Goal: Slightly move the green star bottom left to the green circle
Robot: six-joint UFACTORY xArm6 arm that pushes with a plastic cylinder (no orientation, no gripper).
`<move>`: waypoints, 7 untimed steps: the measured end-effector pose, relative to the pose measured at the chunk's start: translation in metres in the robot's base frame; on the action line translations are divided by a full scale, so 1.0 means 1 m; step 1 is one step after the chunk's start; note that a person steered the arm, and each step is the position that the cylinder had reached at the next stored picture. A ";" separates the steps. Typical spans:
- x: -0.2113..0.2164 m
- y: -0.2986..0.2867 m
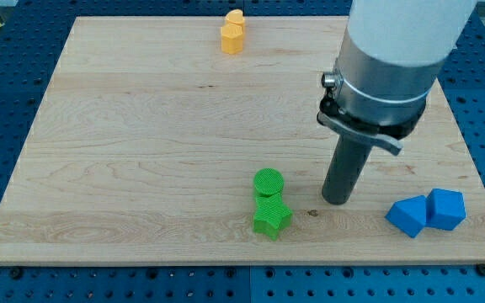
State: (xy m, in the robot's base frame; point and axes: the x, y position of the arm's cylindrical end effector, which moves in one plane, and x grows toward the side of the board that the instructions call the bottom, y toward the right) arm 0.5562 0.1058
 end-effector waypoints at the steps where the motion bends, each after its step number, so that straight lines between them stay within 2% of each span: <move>1: 0.016 -0.009; 3: 0.042 -0.040; 6: 0.037 -0.039; 7: 0.036 -0.060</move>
State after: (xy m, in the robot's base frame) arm 0.5922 0.0454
